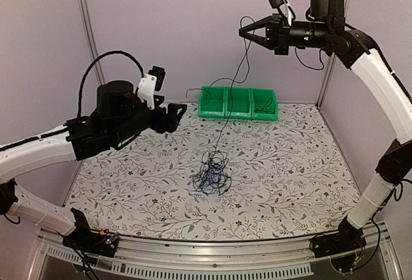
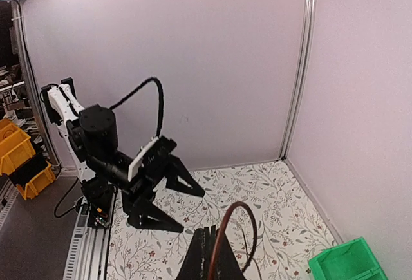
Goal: Untangle the cables
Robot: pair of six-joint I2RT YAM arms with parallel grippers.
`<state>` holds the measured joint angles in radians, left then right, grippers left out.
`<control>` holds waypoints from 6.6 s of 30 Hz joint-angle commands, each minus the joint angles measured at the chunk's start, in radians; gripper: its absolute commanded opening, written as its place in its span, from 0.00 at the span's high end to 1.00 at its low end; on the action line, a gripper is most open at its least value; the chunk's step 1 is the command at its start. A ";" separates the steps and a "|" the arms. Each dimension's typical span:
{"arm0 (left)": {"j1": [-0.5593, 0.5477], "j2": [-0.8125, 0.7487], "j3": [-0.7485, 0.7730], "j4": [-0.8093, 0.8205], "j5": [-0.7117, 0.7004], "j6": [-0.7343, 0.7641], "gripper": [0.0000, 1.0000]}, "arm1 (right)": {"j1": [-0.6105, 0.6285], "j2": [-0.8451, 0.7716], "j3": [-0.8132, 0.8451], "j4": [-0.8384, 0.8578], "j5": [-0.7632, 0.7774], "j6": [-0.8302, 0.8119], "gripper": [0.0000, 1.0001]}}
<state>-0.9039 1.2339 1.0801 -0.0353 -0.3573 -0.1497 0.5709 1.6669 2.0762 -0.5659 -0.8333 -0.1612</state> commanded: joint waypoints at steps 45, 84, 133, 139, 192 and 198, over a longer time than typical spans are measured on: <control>-0.121 0.872 0.026 0.654 0.421 0.059 0.61 | 0.004 -0.061 0.311 0.342 0.511 -0.326 1.00; -0.094 0.198 -0.051 -0.009 0.094 -0.119 0.32 | -0.406 0.522 0.190 0.542 0.602 -0.113 1.00; -0.045 0.304 -0.006 -0.014 0.127 -0.084 0.32 | -0.436 0.477 0.069 0.599 0.497 -0.103 1.00; -0.039 0.306 -0.003 -0.017 0.135 -0.077 0.32 | -0.433 0.463 0.068 0.611 0.462 -0.084 1.00; -0.003 0.338 0.017 -0.062 0.181 -0.080 0.32 | -0.416 0.514 0.013 0.686 0.562 -0.097 1.00; -0.004 0.338 0.017 -0.069 0.184 -0.090 0.33 | -0.419 0.541 0.006 0.685 0.593 -0.101 1.00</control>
<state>-0.9192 1.5646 1.0763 -0.0921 -0.1864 -0.2302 0.1520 2.1788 2.0979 0.1131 -0.2775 -0.2588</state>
